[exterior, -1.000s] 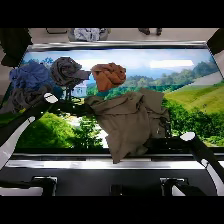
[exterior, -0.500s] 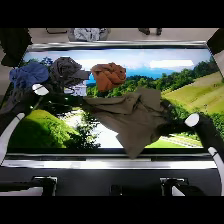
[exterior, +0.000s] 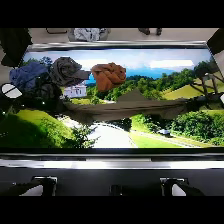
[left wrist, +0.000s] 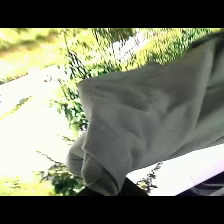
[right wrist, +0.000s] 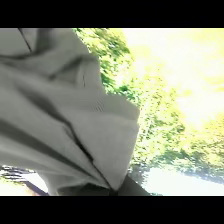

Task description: Fold the shirts.

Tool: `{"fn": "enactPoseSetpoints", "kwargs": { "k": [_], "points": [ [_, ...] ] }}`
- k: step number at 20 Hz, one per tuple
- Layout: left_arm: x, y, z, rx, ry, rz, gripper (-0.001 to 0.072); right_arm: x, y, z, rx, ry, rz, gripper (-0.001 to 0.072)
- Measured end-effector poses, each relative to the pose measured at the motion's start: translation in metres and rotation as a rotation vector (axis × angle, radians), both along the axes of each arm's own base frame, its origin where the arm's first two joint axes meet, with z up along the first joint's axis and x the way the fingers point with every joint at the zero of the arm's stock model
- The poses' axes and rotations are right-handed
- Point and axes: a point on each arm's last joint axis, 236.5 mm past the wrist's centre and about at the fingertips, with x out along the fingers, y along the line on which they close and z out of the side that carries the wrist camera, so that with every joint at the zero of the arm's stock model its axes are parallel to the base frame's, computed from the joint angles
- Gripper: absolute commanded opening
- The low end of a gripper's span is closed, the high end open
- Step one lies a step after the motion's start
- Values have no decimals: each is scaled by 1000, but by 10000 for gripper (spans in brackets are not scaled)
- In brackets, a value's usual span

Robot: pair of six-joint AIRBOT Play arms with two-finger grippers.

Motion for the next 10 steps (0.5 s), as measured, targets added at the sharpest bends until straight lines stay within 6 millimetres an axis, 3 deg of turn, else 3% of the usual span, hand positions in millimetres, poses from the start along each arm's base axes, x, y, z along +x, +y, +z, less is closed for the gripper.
{"fn": "enactPoseSetpoints", "kwargs": {
  "k": [2,3,5,7,8,10],
  "points": [
    [-2,-6,6,-40,-6,12,28,5,5,13,30,-37,9,42],
    [2,-8,19,-64,-40,25,28,8,6,25,35,-67,13,42],
    [17,-10,75,-117,-185,56,28,17,7,75,14,-188,26,41],
    [28,-3,162,-153,-412,95,28,21,9,155,-32,-380,38,42],
    [27,3,220,-166,-562,120,28,17,10,204,-66,-496,42,42],
    [1,17,334,-177,-858,173,28,-10,16,309,-150,-746,45,41]
  ]
}}
